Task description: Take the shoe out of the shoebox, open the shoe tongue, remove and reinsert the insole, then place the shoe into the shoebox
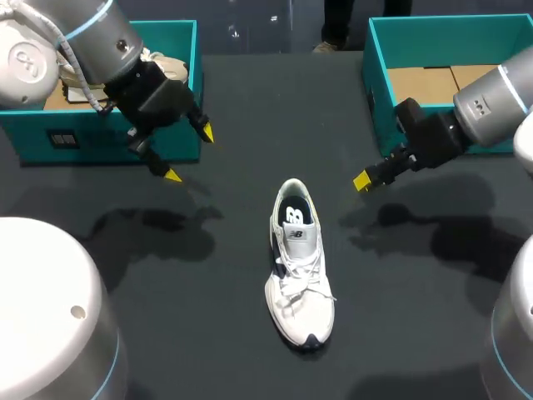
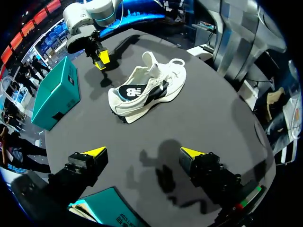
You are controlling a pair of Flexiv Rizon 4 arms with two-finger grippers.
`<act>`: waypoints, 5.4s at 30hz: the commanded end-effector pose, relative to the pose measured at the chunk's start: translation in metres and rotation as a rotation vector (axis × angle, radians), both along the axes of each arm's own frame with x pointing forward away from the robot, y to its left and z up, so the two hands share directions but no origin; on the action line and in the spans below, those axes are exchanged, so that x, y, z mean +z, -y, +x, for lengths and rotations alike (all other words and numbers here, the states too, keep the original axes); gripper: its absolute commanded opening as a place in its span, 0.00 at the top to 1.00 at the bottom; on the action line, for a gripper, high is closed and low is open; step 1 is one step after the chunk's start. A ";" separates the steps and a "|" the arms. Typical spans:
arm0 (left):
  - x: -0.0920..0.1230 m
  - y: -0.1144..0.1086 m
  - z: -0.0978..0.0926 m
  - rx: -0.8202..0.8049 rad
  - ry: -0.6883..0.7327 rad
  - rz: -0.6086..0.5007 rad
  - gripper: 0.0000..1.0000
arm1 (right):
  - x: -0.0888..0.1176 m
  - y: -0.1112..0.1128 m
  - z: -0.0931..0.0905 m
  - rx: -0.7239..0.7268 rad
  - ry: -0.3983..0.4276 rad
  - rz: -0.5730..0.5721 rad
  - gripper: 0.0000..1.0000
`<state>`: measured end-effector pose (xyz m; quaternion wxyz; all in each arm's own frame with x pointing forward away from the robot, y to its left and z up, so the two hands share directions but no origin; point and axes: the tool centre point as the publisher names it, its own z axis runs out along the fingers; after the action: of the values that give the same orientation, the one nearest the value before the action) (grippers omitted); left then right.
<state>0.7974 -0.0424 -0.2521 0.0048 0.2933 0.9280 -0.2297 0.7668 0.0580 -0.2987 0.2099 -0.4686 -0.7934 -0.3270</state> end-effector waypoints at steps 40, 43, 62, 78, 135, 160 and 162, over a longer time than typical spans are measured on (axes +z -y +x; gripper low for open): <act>0.041 -0.051 0.063 -0.249 -0.016 0.027 0.00 | 0.047 -0.104 -0.006 -0.305 -0.057 -0.612 1.00; 0.041 -0.051 0.063 -0.249 -0.016 0.027 0.00 | 0.047 -0.104 -0.006 -0.305 -0.057 -0.612 1.00; 0.041 -0.051 0.063 -0.249 -0.016 0.027 0.00 | 0.001 -0.127 -0.014 -0.355 -0.106 -0.824 1.00; 0.041 -0.051 0.063 -0.249 -0.016 0.027 0.00 | -0.027 -0.124 -0.018 -0.435 -0.126 -0.874 1.00; 0.041 -0.051 0.063 -0.249 -0.016 0.027 0.00 | -0.088 -0.108 -0.033 -0.496 -0.169 -1.105 1.00; 0.041 -0.051 0.063 -0.249 -0.016 0.027 0.00 | -0.103 -0.106 -0.011 -0.405 -0.140 -1.042 1.00; 0.041 -0.051 0.063 -0.249 -0.016 0.027 0.00 | -0.106 -0.108 -0.016 -0.403 -0.153 -1.024 1.00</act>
<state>0.8610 0.0084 -0.2116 -0.0355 0.4043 0.8872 -0.2193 0.7536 0.1689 -0.3974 -0.0696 -0.6735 -0.7266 0.1165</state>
